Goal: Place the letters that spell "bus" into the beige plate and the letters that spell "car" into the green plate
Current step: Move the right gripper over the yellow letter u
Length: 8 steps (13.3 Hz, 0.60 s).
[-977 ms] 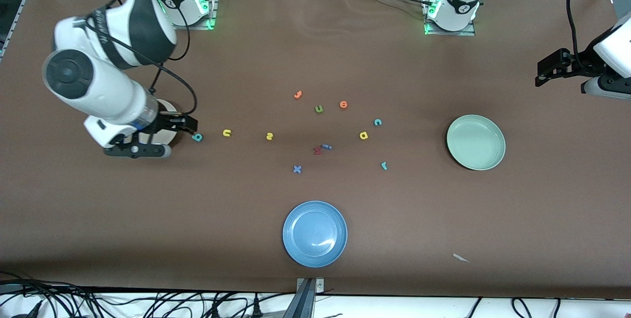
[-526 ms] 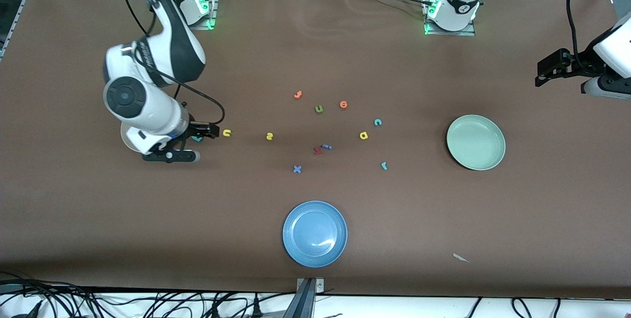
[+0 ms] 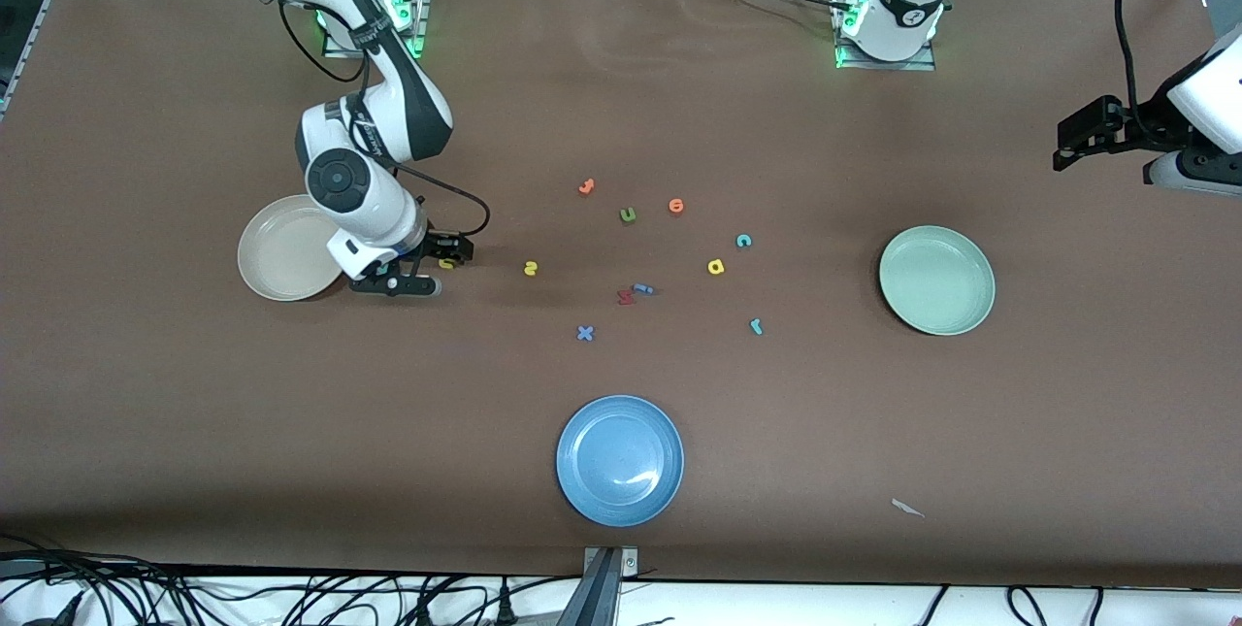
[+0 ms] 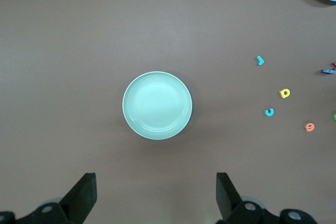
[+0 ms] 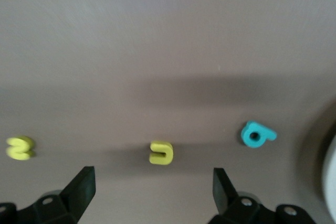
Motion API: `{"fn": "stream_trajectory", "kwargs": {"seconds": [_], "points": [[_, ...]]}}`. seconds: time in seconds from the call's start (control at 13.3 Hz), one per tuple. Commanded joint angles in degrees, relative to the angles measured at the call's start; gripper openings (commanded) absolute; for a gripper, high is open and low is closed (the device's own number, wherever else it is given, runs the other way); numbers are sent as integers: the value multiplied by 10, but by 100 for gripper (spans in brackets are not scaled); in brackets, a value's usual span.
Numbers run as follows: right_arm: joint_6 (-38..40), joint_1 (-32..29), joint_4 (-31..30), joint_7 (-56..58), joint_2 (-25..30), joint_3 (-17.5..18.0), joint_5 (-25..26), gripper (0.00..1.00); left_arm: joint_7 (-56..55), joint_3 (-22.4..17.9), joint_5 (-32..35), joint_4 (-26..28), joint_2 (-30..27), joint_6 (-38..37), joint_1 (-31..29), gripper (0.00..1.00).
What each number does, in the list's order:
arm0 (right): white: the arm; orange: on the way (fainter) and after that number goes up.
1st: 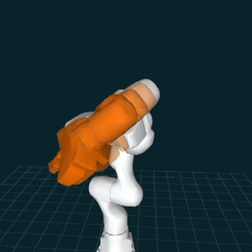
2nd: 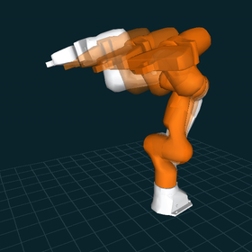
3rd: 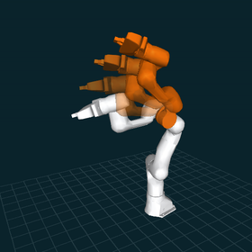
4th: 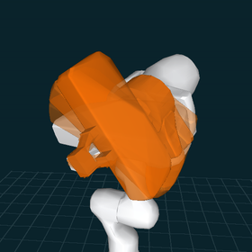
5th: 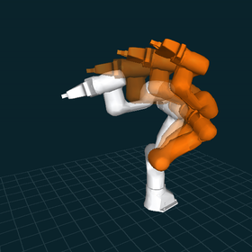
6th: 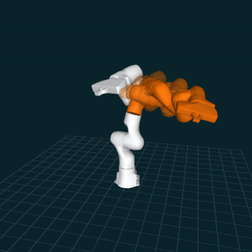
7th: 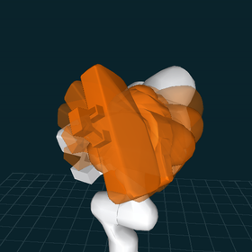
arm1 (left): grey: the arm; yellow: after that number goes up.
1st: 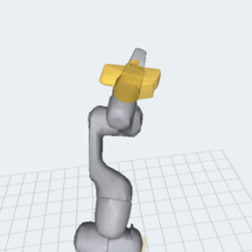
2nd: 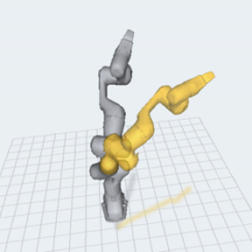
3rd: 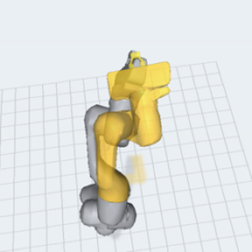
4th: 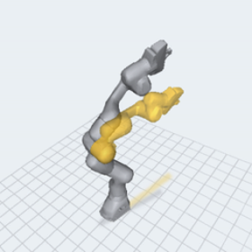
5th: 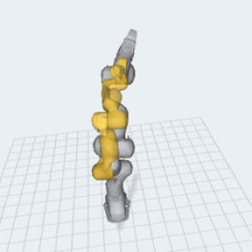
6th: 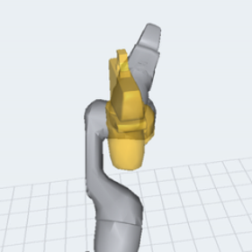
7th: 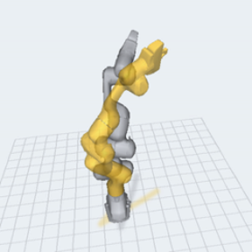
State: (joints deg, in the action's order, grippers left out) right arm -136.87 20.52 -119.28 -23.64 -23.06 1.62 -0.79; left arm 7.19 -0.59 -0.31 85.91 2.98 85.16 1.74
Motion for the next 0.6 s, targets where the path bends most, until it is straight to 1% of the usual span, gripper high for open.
{"fn": "stream_trajectory", "kwargs": {"seconds": [0.0,0.08,0.3,0.53], "points": [[-22,-1,-12,-11,-11,7,9,98,3,0,-42,-9,4,-6,-2,100],[-31,-1,-13,-11,-20,7,10,95,3,1,-46,-8,4,-5,-1,100],[-75,-1,-28,-11,-34,7,9,91,3,3,-46,-11,25,-1,11,100],[-82,-1,-29,-11,-38,7,10,77,3,3,-43,-13,54,11,35,100]]}}
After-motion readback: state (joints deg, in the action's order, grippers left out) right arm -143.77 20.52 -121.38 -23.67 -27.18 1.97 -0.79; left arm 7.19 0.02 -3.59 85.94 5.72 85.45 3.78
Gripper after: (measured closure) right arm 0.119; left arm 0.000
